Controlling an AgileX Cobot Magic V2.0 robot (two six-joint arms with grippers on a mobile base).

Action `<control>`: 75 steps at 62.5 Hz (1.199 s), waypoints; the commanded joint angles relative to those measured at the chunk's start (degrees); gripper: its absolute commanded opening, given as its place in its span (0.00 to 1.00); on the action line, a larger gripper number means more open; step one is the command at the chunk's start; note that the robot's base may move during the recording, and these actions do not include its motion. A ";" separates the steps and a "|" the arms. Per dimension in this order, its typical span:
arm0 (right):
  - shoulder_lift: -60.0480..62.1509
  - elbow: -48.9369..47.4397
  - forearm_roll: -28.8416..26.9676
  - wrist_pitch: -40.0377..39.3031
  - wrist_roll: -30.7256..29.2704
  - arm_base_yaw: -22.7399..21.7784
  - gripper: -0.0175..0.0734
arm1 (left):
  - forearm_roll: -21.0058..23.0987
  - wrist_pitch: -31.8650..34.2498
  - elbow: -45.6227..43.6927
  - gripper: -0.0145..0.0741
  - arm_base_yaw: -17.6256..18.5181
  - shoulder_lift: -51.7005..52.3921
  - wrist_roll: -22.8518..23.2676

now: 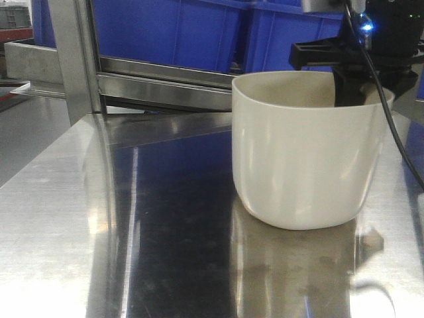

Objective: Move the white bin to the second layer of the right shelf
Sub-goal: 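Lift the white bin off the table with the right gripper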

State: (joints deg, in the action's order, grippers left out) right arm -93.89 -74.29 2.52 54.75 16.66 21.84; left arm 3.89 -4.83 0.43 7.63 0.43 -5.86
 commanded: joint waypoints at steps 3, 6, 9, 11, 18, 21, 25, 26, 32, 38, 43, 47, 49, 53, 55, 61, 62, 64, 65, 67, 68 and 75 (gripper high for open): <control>6.91 -2.01 0.13 -5.87 -0.02 -0.38 0.25 | 0.35 4.83 2.11 0.26 0.16 0.80 0.15; 8.71 -2.01 0.13 -7.13 -0.02 -0.38 0.25 | 0.35 4.83 2.11 0.26 0.16 0.80 0.15; 11.02 -1.75 0.13 -8.24 -0.02 -0.38 0.25 | 0.35 4.83 2.11 0.26 0.16 0.80 0.15; 12.43 -1.22 0.13 -9.08 -0.02 -0.38 0.25 | 0.35 4.83 2.11 0.26 0.16 0.80 0.15; 18.32 2.07 0.13 -12.52 -0.02 -0.45 0.25 | 0.35 4.83 2.11 0.26 0.16 0.80 0.15; 20.79 3.89 0.13 -13.86 -0.02 -0.49 0.25 | 0.35 4.83 2.11 0.26 0.16 0.80 0.15; 24.11 6.61 0.13 -15.25 -0.02 -0.49 0.25 | 0.35 4.83 2.11 0.26 0.16 0.80 0.15; 24.97 7.32 0.13 -15.58 -0.02 -0.49 0.25 | 0.35 4.83 2.11 0.26 0.16 0.80 0.15; 30.57 12.22 0.13 -17.63 -0.02 -0.49 0.25 | 0.35 4.83 2.11 0.26 0.16 0.80 0.15; 36.08 17.14 0.13 -19.03 -0.02 -0.49 0.25 | 0.35 4.83 2.11 0.26 0.16 0.80 0.15; 40.16 20.89 0.13 -19.96 -0.02 -0.57 0.25 | 0.35 4.83 2.11 0.26 0.16 0.80 0.15; 43.71 23.76 -0.21 -20.58 -0.02 -1.27 0.25 | 0.35 4.83 2.11 0.26 0.16 0.80 0.15; 45.29 25.51 -0.43 -20.81 -0.02 -1.77 0.25 | 0.35 4.83 2.11 0.26 0.16 0.80 0.15; 48.41 28.49 -1.11 -21.33 -0.02 -3.57 0.25 | 0.35 4.83 2.11 0.26 0.16 0.80 0.15; 50.00 29.72 -1.42 -21.41 -0.02 -4.48 0.25 | 0.35 4.83 2.11 0.26 0.16 0.80 0.15; 54.88 33.09 -2.52 -21.59 -0.02 -7.39 0.25 | 0.35 4.83 2.11 0.26 0.16 0.80 0.15; 55.60 33.81 -2.52 -21.59 -0.02 -7.85 0.25 | 0.35 4.83 2.11 0.26 0.16 0.80 0.15; 56.63 34.51 -2.52 -21.59 -0.02 -8.71 0.25 | 0.35 4.83 2.11 0.26 0.16 0.80 0.15; 57.28 34.90 -2.92 -21.59 -0.02 -9.13 0.25 | 0.35 4.83 2.11 0.26 0.16 0.80 0.15; 58.80 35.78 -3.06 -21.59 -0.02 -9.88 0.25 | 0.35 4.83 2.11 0.26 0.16 0.80 0.15; 59.37 36.07 -3.05 -21.59 -0.02 -10.20 0.25 | 0.35 4.83 2.11 0.26 0.16 0.80 0.15; 62.26 37.40 -3.12 -21.85 -0.02 -11.71 0.25 | 0.35 4.83 2.11 0.26 0.16 0.80 0.15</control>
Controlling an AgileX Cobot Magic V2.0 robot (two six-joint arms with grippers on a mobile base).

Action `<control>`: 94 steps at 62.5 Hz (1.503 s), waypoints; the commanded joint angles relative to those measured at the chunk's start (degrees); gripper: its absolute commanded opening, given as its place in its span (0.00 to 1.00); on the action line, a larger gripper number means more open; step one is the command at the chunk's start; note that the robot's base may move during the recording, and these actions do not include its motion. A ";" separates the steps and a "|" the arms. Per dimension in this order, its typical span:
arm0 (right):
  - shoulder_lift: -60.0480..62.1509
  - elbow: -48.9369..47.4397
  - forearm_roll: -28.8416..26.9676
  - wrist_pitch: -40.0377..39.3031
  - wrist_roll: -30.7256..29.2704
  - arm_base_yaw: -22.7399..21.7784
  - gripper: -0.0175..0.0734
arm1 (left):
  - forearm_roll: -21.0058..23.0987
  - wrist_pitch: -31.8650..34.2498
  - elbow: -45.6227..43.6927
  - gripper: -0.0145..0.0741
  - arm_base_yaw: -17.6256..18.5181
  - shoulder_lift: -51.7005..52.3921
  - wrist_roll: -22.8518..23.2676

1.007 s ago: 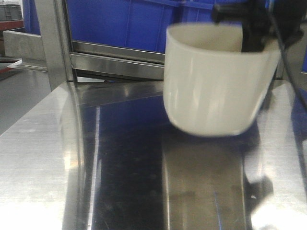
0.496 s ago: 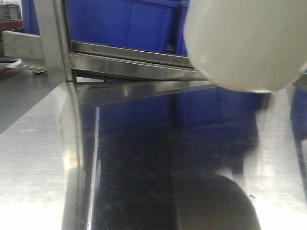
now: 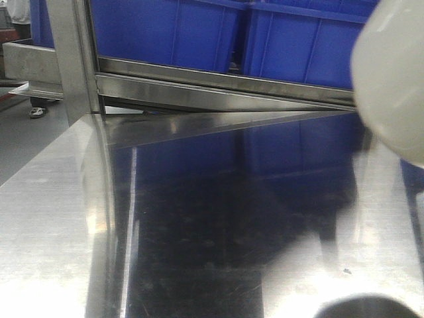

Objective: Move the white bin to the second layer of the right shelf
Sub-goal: 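Lift the white bin off the table with the right gripper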

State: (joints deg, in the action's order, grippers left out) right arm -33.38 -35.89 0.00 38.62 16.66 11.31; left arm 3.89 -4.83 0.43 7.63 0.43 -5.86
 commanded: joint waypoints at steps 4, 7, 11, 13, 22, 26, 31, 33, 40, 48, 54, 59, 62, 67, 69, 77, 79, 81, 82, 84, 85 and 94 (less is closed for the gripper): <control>2.72 -0.94 -0.55 -5.82 -0.02 -1.28 0.25 | 0.35 4.83 2.11 0.26 0.16 0.80 0.15; 2.96 -0.94 -0.55 -6.07 -0.02 -1.28 0.25 | 0.35 4.83 2.11 0.26 0.16 0.80 0.15; 3.01 -0.94 -0.55 -6.23 -0.02 -1.28 0.25 | 0.35 4.83 2.11 0.26 0.16 0.80 0.15; 3.01 -0.94 -0.55 -6.23 -0.02 -1.28 0.25 | 0.35 4.83 2.11 0.26 0.16 0.80 0.15; 3.01 -0.94 -0.55 -6.03 -0.02 -1.28 0.25 | 0.35 4.83 2.11 0.26 0.16 0.80 0.15; 3.01 -0.94 -0.55 -6.03 -0.02 -1.28 0.25 | 0.35 4.83 2.11 0.26 0.16 0.80 0.15; 3.01 -0.94 -0.55 -5.78 -0.02 -1.28 0.25 | 0.35 4.83 2.11 0.26 0.16 0.80 0.15; 3.01 -0.94 -0.55 -5.78 -0.02 -1.28 0.25 | 0.35 4.83 2.11 0.26 0.16 0.80 0.15; 3.01 -0.94 -0.55 -5.78 -0.02 -1.28 0.25 | 0.35 4.83 2.11 0.26 0.16 0.80 0.15; 3.01 -0.94 -0.55 -5.78 -0.02 -1.28 0.25 | 0.35 4.83 2.11 0.26 0.16 0.80 0.15; 3.01 -0.94 -0.55 -5.78 -0.02 -1.28 0.25 | 0.35 4.83 2.11 0.26 0.16 0.80 0.15; 3.01 -0.94 -0.55 -5.78 -0.02 -1.28 0.25 | 0.35 4.83 2.11 0.26 0.16 0.80 0.15; 3.01 -0.94 -0.55 -5.78 -0.02 -1.28 0.25 | 0.35 4.83 2.11 0.26 0.16 0.80 0.15; 3.01 -0.94 -0.55 -5.78 -0.02 -1.28 0.25 | 0.35 4.83 2.11 0.26 0.16 0.80 0.15; 3.01 -0.94 -0.55 -5.78 -0.02 -1.28 0.25 | 0.35 4.83 2.11 0.26 0.16 0.80 0.15; 3.01 -0.94 -0.55 -5.78 -0.02 -1.28 0.25 | 0.35 4.83 2.11 0.26 0.16 0.80 0.15; 3.01 -0.94 -0.55 -5.78 -0.02 -1.28 0.25 | 0.35 4.83 2.11 0.26 0.16 0.80 0.15; 3.01 -0.94 -0.55 -5.78 -0.02 -1.28 0.25 | 0.35 4.83 2.11 0.26 0.16 0.80 0.15; 3.01 -0.94 -0.55 -5.78 -0.02 -1.28 0.25 | 0.35 4.83 2.11 0.26 0.16 0.80 0.15; 3.01 -0.94 -0.55 -5.78 -0.02 -1.28 0.25 | 0.35 4.83 2.11 0.26 0.16 0.80 0.15; 3.01 -0.94 -0.55 -5.78 -0.02 -1.28 0.25 | 0.35 4.83 2.11 0.26 0.16 0.80 0.15; 3.01 -0.94 -0.55 -5.78 -0.02 -1.28 0.25 | 0.35 4.83 2.11 0.26 0.16 0.80 0.15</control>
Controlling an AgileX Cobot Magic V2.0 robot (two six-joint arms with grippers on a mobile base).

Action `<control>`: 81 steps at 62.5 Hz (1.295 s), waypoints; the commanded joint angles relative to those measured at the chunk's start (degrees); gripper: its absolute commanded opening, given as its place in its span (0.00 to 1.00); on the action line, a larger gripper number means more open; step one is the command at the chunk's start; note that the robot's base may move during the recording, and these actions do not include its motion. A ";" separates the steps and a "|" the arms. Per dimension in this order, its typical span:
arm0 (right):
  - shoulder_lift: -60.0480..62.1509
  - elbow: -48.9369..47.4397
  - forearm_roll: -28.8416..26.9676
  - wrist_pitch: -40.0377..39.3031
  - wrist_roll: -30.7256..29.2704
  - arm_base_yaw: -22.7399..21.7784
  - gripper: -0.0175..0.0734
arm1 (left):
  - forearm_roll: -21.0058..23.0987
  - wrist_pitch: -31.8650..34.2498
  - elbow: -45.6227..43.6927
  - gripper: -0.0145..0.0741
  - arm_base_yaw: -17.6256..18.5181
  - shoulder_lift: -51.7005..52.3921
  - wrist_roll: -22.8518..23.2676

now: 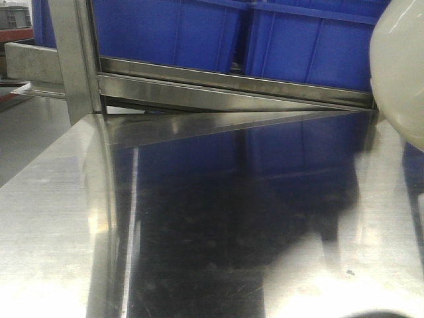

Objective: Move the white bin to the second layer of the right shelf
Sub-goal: 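Lift the white bin off the table with the right gripper, then drive the base away from the table holding the bin in the right gripper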

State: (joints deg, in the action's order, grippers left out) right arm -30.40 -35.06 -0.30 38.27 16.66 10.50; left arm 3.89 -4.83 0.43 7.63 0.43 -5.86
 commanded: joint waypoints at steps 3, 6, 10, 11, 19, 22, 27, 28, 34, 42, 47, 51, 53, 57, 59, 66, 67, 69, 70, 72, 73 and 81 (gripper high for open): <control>0.03 -1.77 -0.25 -5.43 -0.02 -0.46 0.25 | 0.35 4.83 2.11 0.26 0.16 0.80 0.15; 0.03 -1.77 -0.25 -5.43 -0.02 -0.46 0.25 | 0.35 4.83 2.11 0.26 0.16 0.80 0.15; 0.03 -1.77 -0.25 -5.43 -0.02 -0.46 0.25 | 0.35 4.83 2.11 0.26 0.16 0.80 0.15; 0.03 -1.77 -0.25 -5.43 -0.02 -0.46 0.25 | 0.35 4.83 2.11 0.26 0.16 0.80 0.15; 0.03 -1.77 -0.25 -5.43 -0.02 -0.46 0.25 | 0.35 4.83 2.11 0.26 0.16 0.80 0.15; 0.03 -1.77 -0.25 -5.43 -0.02 -0.46 0.25 | 0.35 4.83 2.11 0.26 0.16 0.80 0.15; 0.03 -1.77 -0.25 -5.43 -0.02 -0.46 0.25 | 0.35 4.83 2.11 0.26 0.16 0.80 0.15; 0.03 -1.77 -0.25 -5.43 -0.02 -0.46 0.25 | 0.35 4.83 2.11 0.26 0.16 0.80 0.15; 0.03 -1.77 -0.25 -5.43 -0.02 -0.46 0.25 | 0.35 4.83 2.11 0.26 0.16 0.80 0.15; 0.03 -1.77 -0.25 -5.43 -0.02 -0.46 0.25 | 0.35 4.83 2.11 0.26 0.16 0.80 0.15; 0.03 -1.77 -0.25 -5.43 -0.02 -0.46 0.25 | 0.35 4.83 2.11 0.26 0.16 0.80 0.15; 0.03 -1.77 -0.25 -5.43 -0.02 -0.46 0.25 | 0.35 4.83 2.11 0.26 0.16 0.80 0.15; 0.03 -1.77 -0.25 -5.43 -0.02 -0.46 0.25 | 0.35 4.83 2.11 0.26 0.16 0.80 0.15; 0.19 -1.77 -0.25 -5.43 -0.02 -0.46 0.25 | 0.35 4.83 2.11 0.26 0.16 0.80 0.15; 0.24 -1.77 -0.25 -5.43 -0.02 -0.46 0.25 | 0.35 4.83 2.11 0.26 0.16 0.80 0.15; 0.13 -1.77 -0.25 -5.50 -0.02 -0.46 0.25 | 0.35 4.83 2.11 0.26 0.16 0.80 0.15; 0.10 -1.77 -0.25 -5.50 -0.02 -0.46 0.25 | 0.35 4.83 2.11 0.26 0.16 0.80 0.15; -0.09 -1.77 -0.25 -5.50 -0.02 -0.46 0.25 | 0.35 4.83 2.11 0.26 0.16 0.80 0.15; -0.15 -1.77 -0.25 -5.50 -0.02 -0.46 0.25 | 0.35 4.83 2.11 0.26 0.16 0.80 0.15; -0.27 -1.77 -0.25 -5.50 -0.02 -0.46 0.25 | 0.35 4.83 2.11 0.26 0.16 0.80 0.15; -0.27 -1.77 -0.25 -5.45 -0.02 -0.46 0.25 | 0.35 4.83 2.11 0.26 0.16 0.80 0.15; -0.27 -1.77 -0.25 -5.45 -0.02 -0.46 0.25 | 0.35 4.83 2.11 0.26 0.16 0.80 0.15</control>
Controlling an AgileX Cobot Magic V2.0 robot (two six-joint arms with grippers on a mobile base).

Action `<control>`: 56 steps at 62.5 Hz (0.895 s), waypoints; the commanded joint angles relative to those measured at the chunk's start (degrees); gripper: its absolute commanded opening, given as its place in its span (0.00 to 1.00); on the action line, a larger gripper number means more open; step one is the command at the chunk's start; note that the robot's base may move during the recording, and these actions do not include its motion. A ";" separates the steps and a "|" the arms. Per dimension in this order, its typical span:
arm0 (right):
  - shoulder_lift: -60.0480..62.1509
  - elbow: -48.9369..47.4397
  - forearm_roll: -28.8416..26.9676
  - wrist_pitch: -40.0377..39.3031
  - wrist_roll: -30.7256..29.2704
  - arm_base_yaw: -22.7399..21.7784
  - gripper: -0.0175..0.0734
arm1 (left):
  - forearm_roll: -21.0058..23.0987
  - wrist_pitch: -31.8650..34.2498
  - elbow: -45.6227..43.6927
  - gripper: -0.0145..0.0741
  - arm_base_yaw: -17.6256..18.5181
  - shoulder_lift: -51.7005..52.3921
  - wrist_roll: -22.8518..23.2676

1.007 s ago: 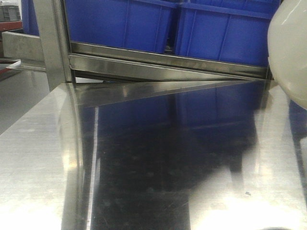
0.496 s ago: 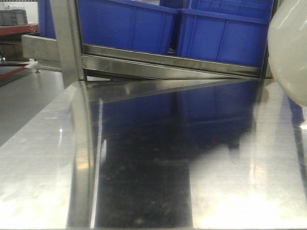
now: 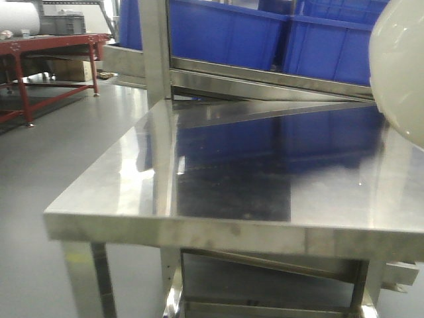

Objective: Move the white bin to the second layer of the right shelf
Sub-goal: 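Drive the base away from the table holding the bin in the right gripper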

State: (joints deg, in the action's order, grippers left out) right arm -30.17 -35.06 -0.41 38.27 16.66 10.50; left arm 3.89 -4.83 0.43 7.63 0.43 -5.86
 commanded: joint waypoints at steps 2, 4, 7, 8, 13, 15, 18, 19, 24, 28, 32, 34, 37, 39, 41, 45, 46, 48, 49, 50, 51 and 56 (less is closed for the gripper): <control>-0.50 -1.77 -0.14 -5.45 -0.02 -0.46 0.25 | 0.35 4.83 2.11 0.26 0.16 0.80 0.15; -0.50 -1.77 -0.14 -5.45 -0.02 -0.46 0.25 | 0.35 4.83 2.11 0.26 0.16 0.80 0.15; -0.50 -1.77 -0.14 -5.45 -0.02 -0.46 0.25 | 0.35 4.83 2.11 0.26 0.16 0.80 0.15; -0.50 -1.77 -0.14 -5.45 -0.02 -0.46 0.25 | 0.35 4.83 2.11 0.26 0.16 0.80 0.15; -0.50 -1.77 -0.14 -5.45 -0.02 -0.46 0.25 | 0.35 4.83 2.11 0.26 0.16 0.80 0.15; -0.50 -1.77 -0.14 -5.45 -0.02 -0.46 0.25 | 0.35 4.83 2.11 0.26 0.16 0.80 0.15; -0.50 -1.77 -0.14 -5.45 -0.02 -0.46 0.25 | 0.35 4.83 2.11 0.26 0.16 0.80 0.15; -0.50 -1.77 -0.14 -5.45 -0.02 -0.46 0.25 | 0.35 4.83 2.11 0.26 0.16 0.80 0.15; -0.50 -1.77 -0.14 -5.47 -0.02 -0.46 0.25 | 0.35 4.83 2.11 0.26 0.16 0.80 0.15; -0.50 -1.77 -0.14 -5.47 -0.02 -0.46 0.25 | 0.35 4.83 2.11 0.26 0.16 0.80 0.15; -0.50 -1.77 -0.14 -5.41 -0.02 -0.46 0.25 | 0.35 4.83 2.11 0.26 0.16 0.80 0.15; -0.50 -1.77 -0.14 -5.41 -0.02 -0.46 0.25 | 0.35 4.83 2.11 0.26 0.16 0.80 0.15; -0.50 -1.77 -0.14 -5.47 -0.02 -0.46 0.25 | 0.35 4.83 2.11 0.26 0.16 0.80 0.15; -0.50 -1.77 -0.14 -5.47 -0.02 -0.46 0.25 | 0.35 4.83 2.11 0.26 0.16 0.80 0.15; -0.50 -1.77 -0.14 -5.47 -0.02 -0.46 0.25 | 0.35 4.83 2.11 0.26 0.16 0.80 0.15; -0.50 -1.77 -0.14 -5.42 -0.02 -0.46 0.25 | 0.35 4.83 2.11 0.26 0.16 0.80 0.15; -0.50 -1.77 -0.14 -5.42 -0.02 -0.46 0.25 | 0.35 4.83 2.11 0.26 0.16 0.80 0.15; -0.50 -1.77 -0.14 -5.42 -0.02 -0.46 0.25 | 0.35 4.83 2.11 0.26 0.16 0.80 0.15; -0.50 -1.77 -0.14 -5.42 -0.02 -0.46 0.25 | 0.35 4.83 2.11 0.26 0.16 0.80 0.15; -0.50 -1.77 -0.14 -5.42 -0.02 -0.46 0.25 | 0.35 4.83 2.11 0.26 0.16 0.80 0.15; -0.50 -1.77 -0.14 -5.42 -0.02 -0.46 0.25 | 0.35 4.83 2.11 0.26 0.16 0.80 0.15; -0.50 -1.77 -0.14 -5.47 -0.02 -0.46 0.25 | 0.35 4.83 2.11 0.26 0.16 0.80 0.15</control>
State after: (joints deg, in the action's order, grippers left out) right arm -30.17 -35.06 -0.37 38.25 16.66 10.50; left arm 3.89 -4.83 0.43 7.63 0.43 -5.86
